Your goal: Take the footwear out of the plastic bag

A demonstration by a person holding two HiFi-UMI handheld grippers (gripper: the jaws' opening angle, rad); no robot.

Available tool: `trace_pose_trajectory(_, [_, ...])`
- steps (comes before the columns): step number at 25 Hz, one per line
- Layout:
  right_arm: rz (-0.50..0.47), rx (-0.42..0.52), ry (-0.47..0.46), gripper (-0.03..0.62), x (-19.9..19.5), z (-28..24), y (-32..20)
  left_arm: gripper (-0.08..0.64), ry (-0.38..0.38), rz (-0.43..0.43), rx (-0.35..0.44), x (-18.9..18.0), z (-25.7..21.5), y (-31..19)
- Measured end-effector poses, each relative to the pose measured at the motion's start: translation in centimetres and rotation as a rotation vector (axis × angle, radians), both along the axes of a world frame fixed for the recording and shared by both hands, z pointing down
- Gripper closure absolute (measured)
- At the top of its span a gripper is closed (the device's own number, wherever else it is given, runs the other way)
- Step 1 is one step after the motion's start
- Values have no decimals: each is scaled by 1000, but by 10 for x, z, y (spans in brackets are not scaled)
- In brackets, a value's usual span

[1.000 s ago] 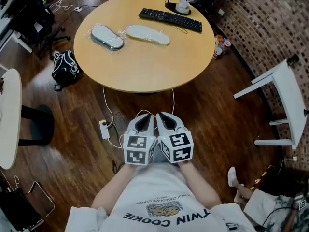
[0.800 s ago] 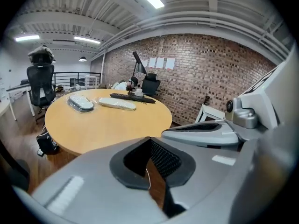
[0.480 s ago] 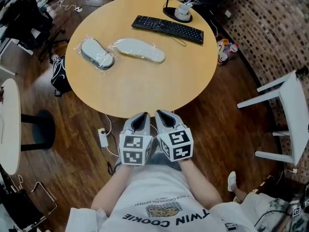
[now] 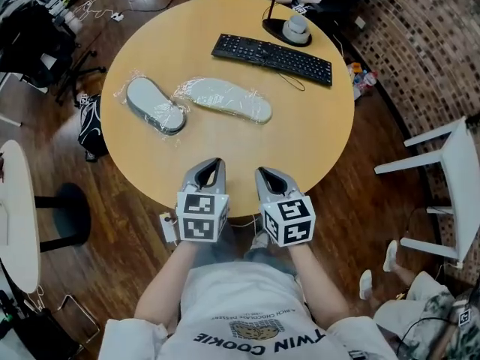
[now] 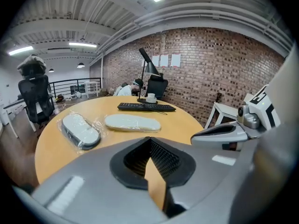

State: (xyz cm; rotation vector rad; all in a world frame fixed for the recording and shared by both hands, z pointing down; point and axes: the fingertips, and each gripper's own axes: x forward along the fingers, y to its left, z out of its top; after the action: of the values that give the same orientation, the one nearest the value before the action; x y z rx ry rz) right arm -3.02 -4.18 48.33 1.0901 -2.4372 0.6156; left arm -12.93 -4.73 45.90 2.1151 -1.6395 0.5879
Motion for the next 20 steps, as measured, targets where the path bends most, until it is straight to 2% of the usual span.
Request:
trace_pose_trajectory(5, [45, -18, 44, 584, -18, 7, -51, 554, -47, 44, -1, -48, -6, -64])
trace_pose_trajectory(11, [126, -42, 88, 577, -21, 8, -88, 554, -89, 94, -32, -97, 6, -128])
trace_pose_trajectory(16, [137, -97, 107, 551, -17, 12, -100, 554, -141, 119, -101, -123, 29, -174])
trace_pose_trajectory(20, [117, -118, 120, 531, -6, 20, -120, 554, -176, 136, -165, -130, 61, -206])
